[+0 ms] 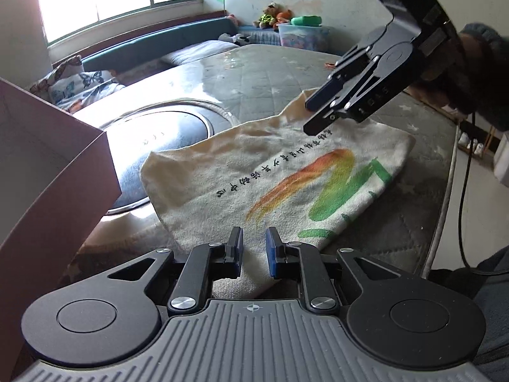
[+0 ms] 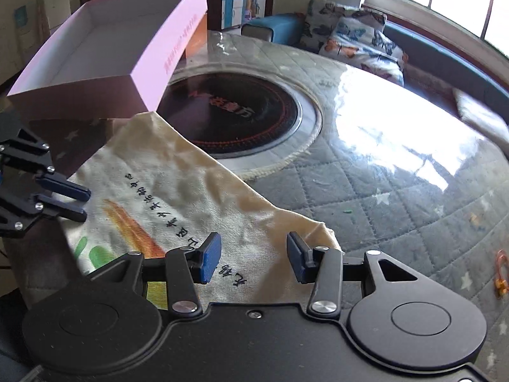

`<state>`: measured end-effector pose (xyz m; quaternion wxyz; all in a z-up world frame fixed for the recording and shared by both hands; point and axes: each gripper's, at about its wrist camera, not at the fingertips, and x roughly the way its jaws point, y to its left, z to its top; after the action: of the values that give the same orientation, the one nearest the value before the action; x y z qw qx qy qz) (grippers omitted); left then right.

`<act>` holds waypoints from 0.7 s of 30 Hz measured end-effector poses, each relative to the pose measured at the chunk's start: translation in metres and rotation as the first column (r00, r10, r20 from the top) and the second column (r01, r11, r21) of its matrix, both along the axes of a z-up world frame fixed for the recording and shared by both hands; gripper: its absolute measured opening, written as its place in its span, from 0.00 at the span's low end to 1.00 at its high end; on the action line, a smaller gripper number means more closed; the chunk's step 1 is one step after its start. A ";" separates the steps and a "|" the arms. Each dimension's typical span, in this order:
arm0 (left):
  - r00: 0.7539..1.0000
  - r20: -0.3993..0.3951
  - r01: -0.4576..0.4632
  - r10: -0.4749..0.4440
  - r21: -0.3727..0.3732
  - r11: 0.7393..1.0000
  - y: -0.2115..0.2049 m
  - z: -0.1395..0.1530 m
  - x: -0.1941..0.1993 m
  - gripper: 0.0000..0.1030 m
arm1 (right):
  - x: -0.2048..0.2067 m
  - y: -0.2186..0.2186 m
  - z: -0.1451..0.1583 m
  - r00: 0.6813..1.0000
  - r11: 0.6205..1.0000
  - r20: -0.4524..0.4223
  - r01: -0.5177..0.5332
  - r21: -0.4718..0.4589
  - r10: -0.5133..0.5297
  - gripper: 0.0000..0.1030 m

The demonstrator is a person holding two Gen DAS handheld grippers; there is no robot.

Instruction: Fold shopping bag

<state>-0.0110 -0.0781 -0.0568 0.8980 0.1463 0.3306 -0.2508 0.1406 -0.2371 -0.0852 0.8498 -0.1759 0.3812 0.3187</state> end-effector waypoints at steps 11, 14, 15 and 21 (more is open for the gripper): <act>0.999 0.017 -0.027 0.027 -0.006 1.000 -0.007 0.015 -0.016 0.17 | 0.016 0.018 0.012 0.999 0.999 0.032 -0.030 -0.030 0.031 0.46; 0.998 -0.006 -0.055 0.055 -0.039 0.998 -0.002 0.016 -0.017 0.21 | 0.027 0.026 0.005 0.999 0.997 0.026 -0.033 -0.064 0.035 0.48; 0.998 -0.021 -0.062 0.061 -0.052 0.997 0.000 0.017 -0.018 0.21 | 0.032 0.027 0.003 0.999 0.997 0.011 -0.035 -0.064 0.035 0.48; 0.993 -0.072 -0.103 0.097 -0.077 0.992 0.002 0.016 -0.025 0.21 | 0.049 0.017 0.001 0.996 0.999 -0.090 -0.020 -0.028 0.018 0.48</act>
<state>-0.0355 -0.0757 -0.0405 0.9028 0.0846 0.3575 -0.2235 0.1892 -0.2203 -0.0845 0.8262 -0.1773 0.4217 0.3289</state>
